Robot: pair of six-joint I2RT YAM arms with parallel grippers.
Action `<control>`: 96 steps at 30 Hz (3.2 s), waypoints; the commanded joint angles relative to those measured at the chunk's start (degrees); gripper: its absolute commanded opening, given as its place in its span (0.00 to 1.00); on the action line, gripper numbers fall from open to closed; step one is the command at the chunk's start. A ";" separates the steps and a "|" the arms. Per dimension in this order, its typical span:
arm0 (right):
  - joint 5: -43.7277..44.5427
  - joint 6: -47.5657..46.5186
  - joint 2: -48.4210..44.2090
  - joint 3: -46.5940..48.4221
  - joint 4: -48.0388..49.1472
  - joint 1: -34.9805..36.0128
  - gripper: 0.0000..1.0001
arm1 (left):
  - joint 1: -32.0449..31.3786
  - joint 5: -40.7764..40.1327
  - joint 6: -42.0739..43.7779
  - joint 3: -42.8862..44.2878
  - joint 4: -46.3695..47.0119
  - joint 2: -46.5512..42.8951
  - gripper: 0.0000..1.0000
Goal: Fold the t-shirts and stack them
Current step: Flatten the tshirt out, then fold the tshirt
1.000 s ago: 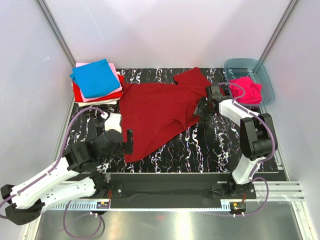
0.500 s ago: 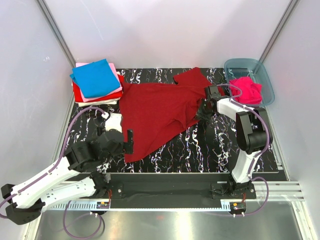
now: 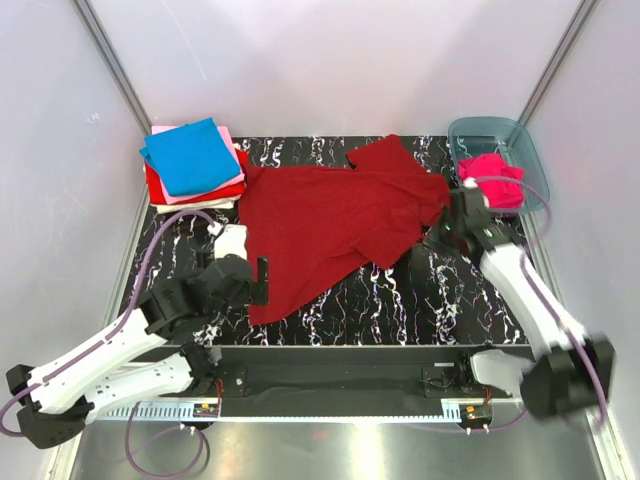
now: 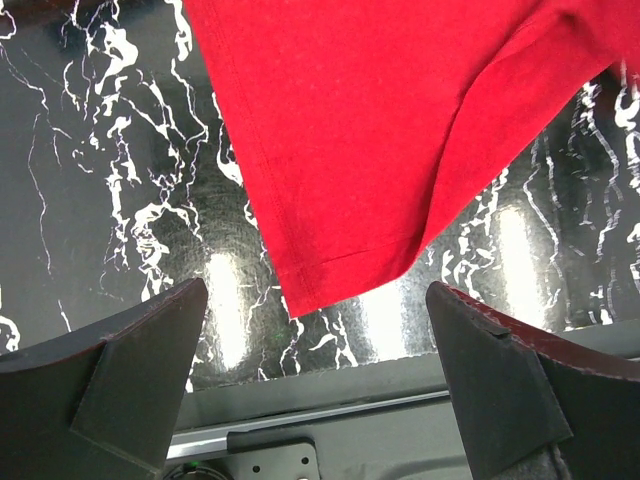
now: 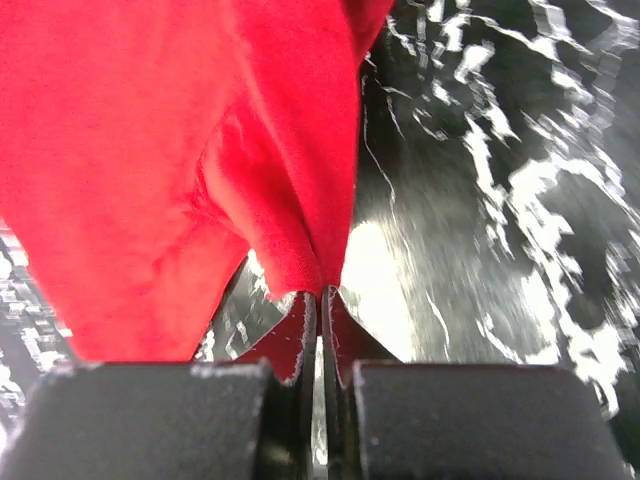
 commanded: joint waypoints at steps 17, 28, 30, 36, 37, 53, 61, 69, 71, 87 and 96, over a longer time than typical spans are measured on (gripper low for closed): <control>11.97 26.63 -59.64 -16.64 -30.64 -0.21 0.00 | 0.18 6.96 -18.25 -4.65 -1.03 0.50 0.99; 19.02 25.58 -62.73 -10.65 -34.96 -0.21 0.00 | 0.18 12.85 -31.27 -18.28 5.55 0.59 0.98; 18.49 24.36 -62.38 -10.91 -34.26 -0.30 0.00 | 0.18 12.24 -32.32 -20.21 7.05 2.78 0.98; 16.38 23.03 -61.58 -11.88 -32.76 -0.38 0.00 | 0.18 10.30 -32.41 -22.15 10.30 9.02 0.97; 16.03 22.94 -61.67 -12.23 -32.33 -0.30 0.00 | 0.27 10.30 -32.50 -22.33 10.74 9.73 0.96; 16.20 21.98 -61.23 -11.53 -32.41 -0.21 0.00 | 1.33 12.06 -30.83 -24.00 17.07 17.02 0.62; 15.94 21.89 -61.50 -11.27 -32.58 -0.30 0.00 | 1.33 11.09 -30.57 -23.12 16.20 16.86 0.00; 12.69 22.85 -63.16 -6.88 -36.44 -0.21 0.00 | 1.33 11.88 -30.39 -19.53 4.52 4.12 0.00; 12.60 23.29 -64.22 -5.47 -37.24 -0.21 0.00 | 1.33 12.67 -30.48 -18.64 1.36 -0.01 0.00; 4.18 17.51 -57.65 -5.73 -31.55 -0.21 0.00 | 1.76 10.04 -24.77 -6.26 -10.08 -2.60 0.03; 3.01 7.13 -35.32 -2.05 -20.29 -0.21 0.00 | 14.84 18.38 -10.72 -1.94 -1.04 7.35 0.02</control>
